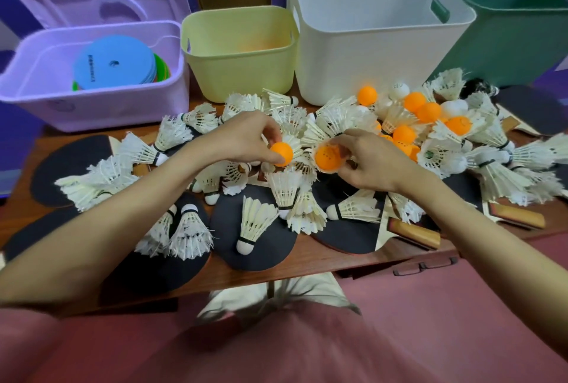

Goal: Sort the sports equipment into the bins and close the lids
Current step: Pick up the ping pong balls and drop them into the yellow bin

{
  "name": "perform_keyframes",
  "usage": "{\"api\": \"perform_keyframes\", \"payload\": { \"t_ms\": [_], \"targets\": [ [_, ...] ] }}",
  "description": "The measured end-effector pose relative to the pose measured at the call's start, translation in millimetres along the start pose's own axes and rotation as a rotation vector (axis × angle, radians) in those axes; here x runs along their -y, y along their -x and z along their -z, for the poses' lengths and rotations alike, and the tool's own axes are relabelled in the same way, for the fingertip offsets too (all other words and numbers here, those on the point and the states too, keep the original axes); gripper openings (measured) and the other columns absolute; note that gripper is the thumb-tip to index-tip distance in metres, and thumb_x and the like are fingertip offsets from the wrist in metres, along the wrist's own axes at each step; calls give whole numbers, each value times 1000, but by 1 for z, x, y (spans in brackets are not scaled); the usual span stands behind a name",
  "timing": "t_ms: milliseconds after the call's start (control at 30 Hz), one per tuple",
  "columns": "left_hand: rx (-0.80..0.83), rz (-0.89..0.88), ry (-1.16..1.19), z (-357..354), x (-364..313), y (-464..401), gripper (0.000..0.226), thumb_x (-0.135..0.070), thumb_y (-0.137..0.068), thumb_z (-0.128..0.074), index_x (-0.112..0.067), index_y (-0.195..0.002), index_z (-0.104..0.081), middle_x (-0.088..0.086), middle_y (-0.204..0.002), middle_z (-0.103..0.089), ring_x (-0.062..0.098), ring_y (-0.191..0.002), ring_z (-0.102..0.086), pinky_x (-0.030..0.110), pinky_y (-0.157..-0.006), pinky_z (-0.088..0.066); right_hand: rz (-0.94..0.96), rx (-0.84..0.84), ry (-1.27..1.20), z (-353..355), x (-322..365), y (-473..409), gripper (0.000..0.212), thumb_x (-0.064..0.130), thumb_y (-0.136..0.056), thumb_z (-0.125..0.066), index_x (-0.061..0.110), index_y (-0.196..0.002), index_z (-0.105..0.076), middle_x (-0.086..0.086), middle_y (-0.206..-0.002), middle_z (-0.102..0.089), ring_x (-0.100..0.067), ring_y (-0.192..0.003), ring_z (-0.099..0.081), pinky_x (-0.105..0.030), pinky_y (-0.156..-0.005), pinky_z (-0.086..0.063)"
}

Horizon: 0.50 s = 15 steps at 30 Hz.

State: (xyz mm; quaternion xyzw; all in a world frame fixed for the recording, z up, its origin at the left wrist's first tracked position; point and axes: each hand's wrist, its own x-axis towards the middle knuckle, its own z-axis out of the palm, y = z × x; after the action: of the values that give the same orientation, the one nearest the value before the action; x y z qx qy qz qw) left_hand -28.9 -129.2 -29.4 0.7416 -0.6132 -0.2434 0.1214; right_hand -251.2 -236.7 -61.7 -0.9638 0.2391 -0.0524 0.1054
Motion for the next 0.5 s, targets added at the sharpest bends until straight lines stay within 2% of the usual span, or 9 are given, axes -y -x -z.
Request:
{"api": "perform_keyframes", "payload": {
  "t_ms": [133, 200, 333, 467, 500],
  "targets": [
    [-121, 21, 96, 0, 4, 1, 37, -30, -70, -82, -17, -101, -67, -4, -101, -68, 14, -83, -66, 33, -79, -52, -27, -21, 38, -1, 2, -5, 31, 31, -88, -57, 8, -107, -65, -5, -91, -59, -22, -79, -57, -36, -64, -49],
    [-179, 22, 133, 0, 4, 2, 35, -31, -70, -82, -18, -100, -68, -4, -100, -68, 13, -82, -66, 32, -80, -52, -69, -25, 78, -4, 3, -9, 33, 37, -87, -61, 8, -101, -65, -6, -89, -58, -22, -77, -56, -35, -63, -48],
    [-274, 20, 160, 4, 2, 6, 32, -31, -72, -81, -16, -99, -70, -4, -98, -68, 9, -79, -63, 24, -76, -47, -154, -55, 127, -8, 5, -16, 40, 41, -81, -69, 8, -104, -66, -9, -93, -66, -26, -84, -60, -35, -69, -47],
    [-440, 60, 241, 19, 9, 9, 33, -33, -72, -81, -21, -99, -68, -7, -93, -66, 12, -75, -63, 29, -79, -52, -185, -201, 190, -1, 12, -23, 34, 38, -76, -68, 15, -101, -70, -7, -86, -68, -28, -90, -55, -38, -81, -41],
    [-494, 68, 265, 25, 12, 8, 34, -34, -72, -80, -20, -101, -68, -6, -92, -66, 12, -75, -62, 30, -79, -52, -195, -254, 165, 2, 15, -26, 33, 37, -76, -68, 16, -101, -71, -6, -86, -68, -29, -91, -53, -37, -80, -38]
  ]
}}
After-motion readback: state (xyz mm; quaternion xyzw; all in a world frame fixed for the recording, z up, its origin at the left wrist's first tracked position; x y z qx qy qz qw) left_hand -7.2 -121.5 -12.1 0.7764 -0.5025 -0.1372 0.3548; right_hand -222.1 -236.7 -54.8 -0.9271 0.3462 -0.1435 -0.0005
